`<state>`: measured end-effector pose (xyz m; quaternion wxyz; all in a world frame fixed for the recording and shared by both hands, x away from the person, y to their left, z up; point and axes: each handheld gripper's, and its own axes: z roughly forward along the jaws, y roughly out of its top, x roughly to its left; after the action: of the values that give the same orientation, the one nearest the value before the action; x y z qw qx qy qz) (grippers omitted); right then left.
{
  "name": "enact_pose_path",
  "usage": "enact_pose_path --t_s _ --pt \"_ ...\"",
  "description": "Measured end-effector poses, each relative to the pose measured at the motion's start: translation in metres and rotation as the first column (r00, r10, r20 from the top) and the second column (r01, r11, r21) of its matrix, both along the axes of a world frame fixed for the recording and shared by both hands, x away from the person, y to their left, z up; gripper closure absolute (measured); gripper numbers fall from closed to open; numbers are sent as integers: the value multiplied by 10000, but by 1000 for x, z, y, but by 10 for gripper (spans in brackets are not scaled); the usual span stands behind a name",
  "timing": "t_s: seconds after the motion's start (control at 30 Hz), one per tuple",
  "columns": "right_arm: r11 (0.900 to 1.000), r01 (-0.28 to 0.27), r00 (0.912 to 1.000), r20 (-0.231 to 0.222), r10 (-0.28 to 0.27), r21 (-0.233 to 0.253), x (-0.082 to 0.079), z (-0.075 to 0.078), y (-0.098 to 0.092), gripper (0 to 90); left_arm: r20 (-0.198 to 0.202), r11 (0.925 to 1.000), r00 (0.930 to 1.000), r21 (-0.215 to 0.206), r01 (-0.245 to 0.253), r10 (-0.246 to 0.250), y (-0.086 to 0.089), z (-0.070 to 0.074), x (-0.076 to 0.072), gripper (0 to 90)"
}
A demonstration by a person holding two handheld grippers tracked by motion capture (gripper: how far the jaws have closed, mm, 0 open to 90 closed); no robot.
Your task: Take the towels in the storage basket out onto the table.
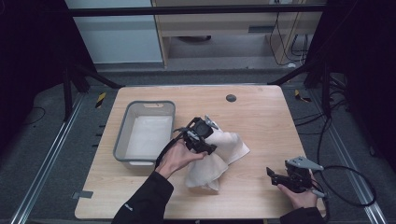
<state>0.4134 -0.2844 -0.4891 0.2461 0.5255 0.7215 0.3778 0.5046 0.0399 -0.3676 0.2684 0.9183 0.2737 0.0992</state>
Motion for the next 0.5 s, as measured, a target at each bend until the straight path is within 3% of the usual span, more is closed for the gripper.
enact_pose_path --t_s 0.23,0.5 --pt "10000 0 10000 -5 0 10 0 0 0 189 78 9999 10000 102 -43 42 4 -7 1 473" --pt "10000 10 10000 -31 -10 11 0 0 0 187 173 9997 9996 -129 -201 203 14 -4 0 381"
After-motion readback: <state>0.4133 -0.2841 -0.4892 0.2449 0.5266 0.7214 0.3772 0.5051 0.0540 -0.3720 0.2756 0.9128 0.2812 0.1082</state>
